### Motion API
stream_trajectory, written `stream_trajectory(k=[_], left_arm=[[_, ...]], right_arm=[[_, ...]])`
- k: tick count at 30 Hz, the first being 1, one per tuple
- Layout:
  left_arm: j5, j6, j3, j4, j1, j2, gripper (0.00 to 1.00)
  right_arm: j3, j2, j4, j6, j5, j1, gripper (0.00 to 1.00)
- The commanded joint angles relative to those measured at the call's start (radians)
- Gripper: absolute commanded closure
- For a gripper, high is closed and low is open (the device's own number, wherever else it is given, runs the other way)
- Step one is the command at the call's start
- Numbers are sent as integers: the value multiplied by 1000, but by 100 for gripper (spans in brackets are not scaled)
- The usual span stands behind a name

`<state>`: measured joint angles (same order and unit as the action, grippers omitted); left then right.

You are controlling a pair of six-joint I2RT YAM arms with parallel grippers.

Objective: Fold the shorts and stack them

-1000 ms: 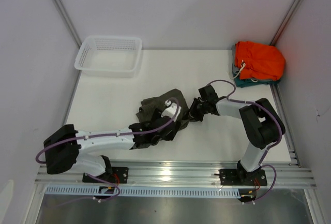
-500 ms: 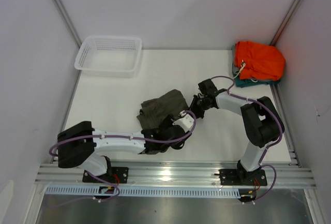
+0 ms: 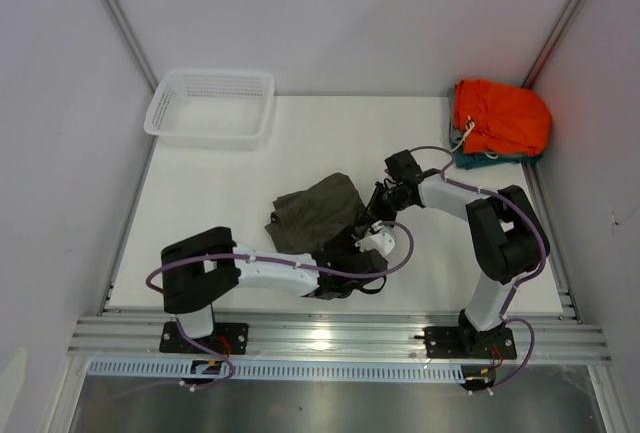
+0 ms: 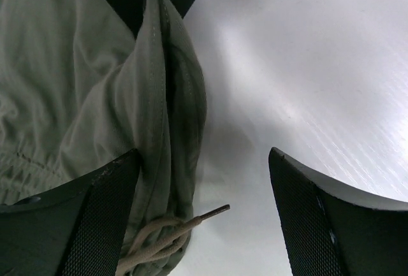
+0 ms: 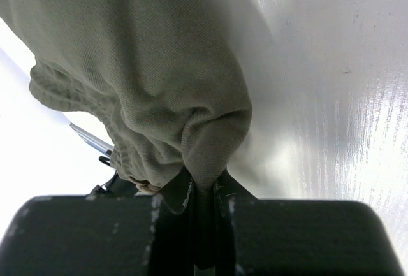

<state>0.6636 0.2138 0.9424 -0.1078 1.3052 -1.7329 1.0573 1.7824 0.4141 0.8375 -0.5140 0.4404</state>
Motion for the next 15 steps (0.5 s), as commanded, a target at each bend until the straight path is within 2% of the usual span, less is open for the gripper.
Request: stream_trajectory(k=[1,11,15], left_arm=[[106,55,62,-70,9,-43,16],[247,159,33,-159,9,4,18],[318,200,65,-245,9,-27,19]], right_arm=[[27,-1,2,14,-52,-6,100],[9,-14,-8,2,-77,-28,100],[12,-21,-6,-3,-78,-32,100]])
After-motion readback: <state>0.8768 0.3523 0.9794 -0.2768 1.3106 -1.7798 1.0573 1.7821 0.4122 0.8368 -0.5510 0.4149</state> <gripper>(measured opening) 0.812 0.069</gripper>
